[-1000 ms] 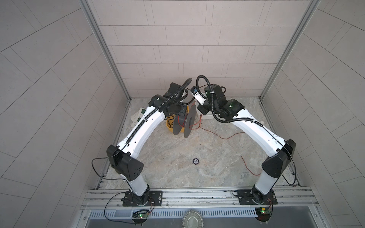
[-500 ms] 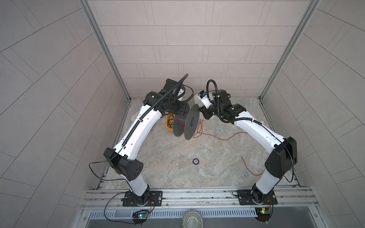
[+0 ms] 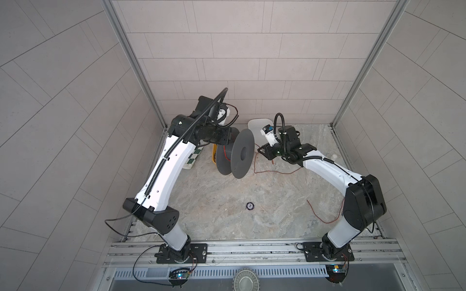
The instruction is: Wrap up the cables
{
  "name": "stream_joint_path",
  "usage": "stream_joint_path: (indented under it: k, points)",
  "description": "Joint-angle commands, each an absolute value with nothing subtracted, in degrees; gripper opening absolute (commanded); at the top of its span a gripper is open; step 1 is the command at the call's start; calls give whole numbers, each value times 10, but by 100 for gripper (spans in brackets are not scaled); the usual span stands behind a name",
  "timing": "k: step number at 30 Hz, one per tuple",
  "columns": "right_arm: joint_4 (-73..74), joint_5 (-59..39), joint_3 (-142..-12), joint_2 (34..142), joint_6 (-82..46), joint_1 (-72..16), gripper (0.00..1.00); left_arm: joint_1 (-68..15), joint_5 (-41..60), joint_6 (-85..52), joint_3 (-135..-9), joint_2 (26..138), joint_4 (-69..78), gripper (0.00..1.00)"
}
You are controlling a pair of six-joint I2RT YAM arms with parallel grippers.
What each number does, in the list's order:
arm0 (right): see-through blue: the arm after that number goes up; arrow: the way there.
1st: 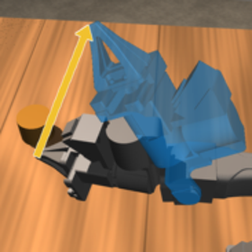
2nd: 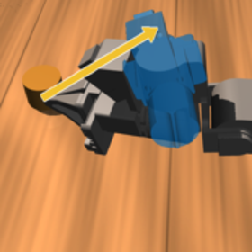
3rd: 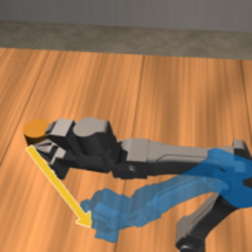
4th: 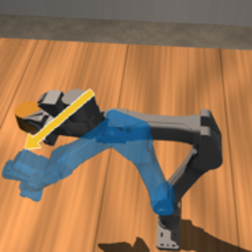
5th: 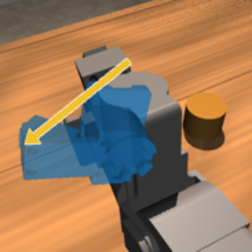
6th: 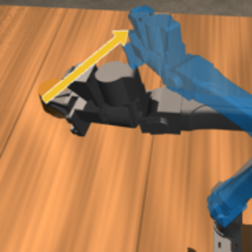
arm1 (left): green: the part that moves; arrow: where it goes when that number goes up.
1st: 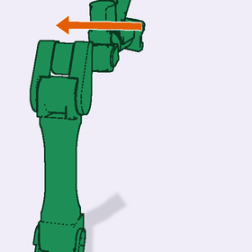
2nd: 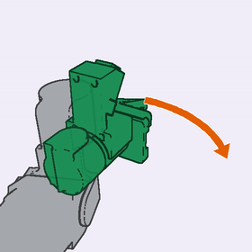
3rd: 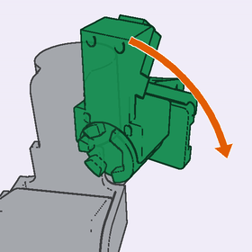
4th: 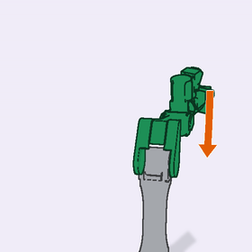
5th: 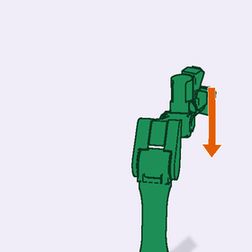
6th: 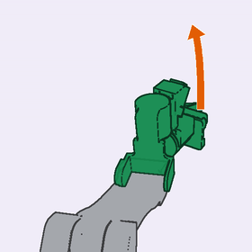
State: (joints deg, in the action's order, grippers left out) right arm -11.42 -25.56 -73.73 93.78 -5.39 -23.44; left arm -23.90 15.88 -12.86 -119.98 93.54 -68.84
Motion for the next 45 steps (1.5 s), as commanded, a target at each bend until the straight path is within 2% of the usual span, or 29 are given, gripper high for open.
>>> stream_joint_path:
  k: [1, 6, 11, 12, 14, 22, 27, 30, 34, 38, 42, 44, 45]
  points:
    - [-77, -287, -715, 910, -91, -232, 48, -224, 193, -170, -1230, 909, -654, 0]
    - [-23, -301, -654, 879, -126, -232, 67, -210, 201, -206, -1227, 900, -619, 0]
    - [8, -266, -592, 824, -148, -231, 82, -196, 206, -234, -1227, 890, -590, 0]
    - [21, -258, -574, 811, -156, -231, 90, -193, 205, -238, -1227, 888, -587, 0]
    - [44, -248, -543, 789, -165, -231, 99, -189, 205, -242, -1227, 887, -585, 0]
    - [123, -230, -463, 755, -203, -231, 99, -182, 199, -252, -1220, 885, -586, 0]
    - [181, -245, -447, 760, -217, -236, 92, -178, 202, -257, -1213, 883, -580, 0]
    - [180, -261, -471, 784, -206, -245, 81, -178, 206, -257, -1209, 881, -579, 0]
    - [182, -270, -504, 820, -196, -263, 72, -178, 207, -256, -1202, 877, -577, 0]
    - [172, -275, -544, 859, -190, -281, 68, -178, 210, -257, -1195, 876, -574, 0]
    - [155, -265, -578, 891, -189, -296, 59, -178, 208, -258, -1193, 875, -570, 0]
    - [150, -262, -591, 906, -193, -302, 52, -178, 204, -259, -1194, 877, -570, 0]
    - [143, -253, -595, 911, -195, -304, 44, -178, 203, -259, -1194, 877, -570, 0]
